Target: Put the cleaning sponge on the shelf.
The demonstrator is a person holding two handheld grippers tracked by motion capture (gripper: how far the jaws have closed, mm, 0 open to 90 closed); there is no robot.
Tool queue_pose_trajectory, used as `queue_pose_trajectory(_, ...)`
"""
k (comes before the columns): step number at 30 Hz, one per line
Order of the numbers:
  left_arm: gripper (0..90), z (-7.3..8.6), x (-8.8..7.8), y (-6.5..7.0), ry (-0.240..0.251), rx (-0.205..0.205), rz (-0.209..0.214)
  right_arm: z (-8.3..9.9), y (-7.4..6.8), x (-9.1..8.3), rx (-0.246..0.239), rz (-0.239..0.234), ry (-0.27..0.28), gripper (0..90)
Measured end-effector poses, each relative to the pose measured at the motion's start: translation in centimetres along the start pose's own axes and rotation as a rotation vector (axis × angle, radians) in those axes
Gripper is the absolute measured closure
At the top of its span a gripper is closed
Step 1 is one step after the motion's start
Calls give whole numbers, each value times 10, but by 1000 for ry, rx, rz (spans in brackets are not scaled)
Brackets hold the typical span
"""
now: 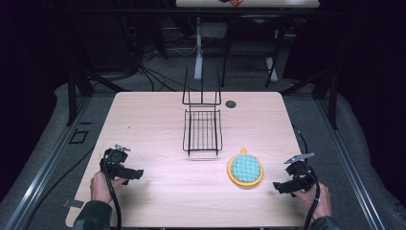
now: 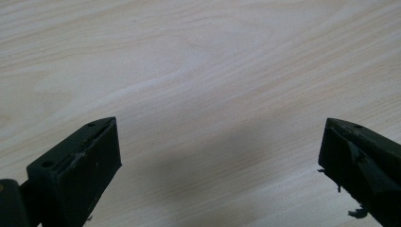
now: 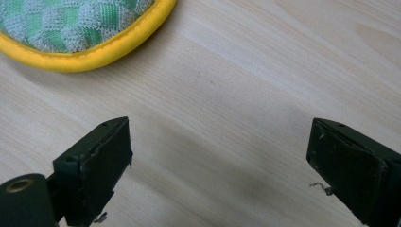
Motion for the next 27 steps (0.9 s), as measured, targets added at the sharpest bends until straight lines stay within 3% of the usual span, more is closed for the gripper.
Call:
queue_pose_trajectory(16,0,2,-2,0,10,5,5,-14,-12,-8,-22,-36,66,75)
queue_pose_trajectory(21,0,6,-4,-1,11,-1,15,-27,-17,-10,-13,-67,101,73)
queue_pose_trajectory(27,0,8,-7,-4,21,-10,11,-38,-24,-8,-37,-69,111,64)
Point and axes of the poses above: each handheld gripper's, and its own axes: x roughly forward along the jaws, z roughly out of its underside, y roughly to its right, the point moved 4 cm from there along x, roughly forward along the jaws, and after that the axes turned 6 degrees about -z, right-handed, at the moved point
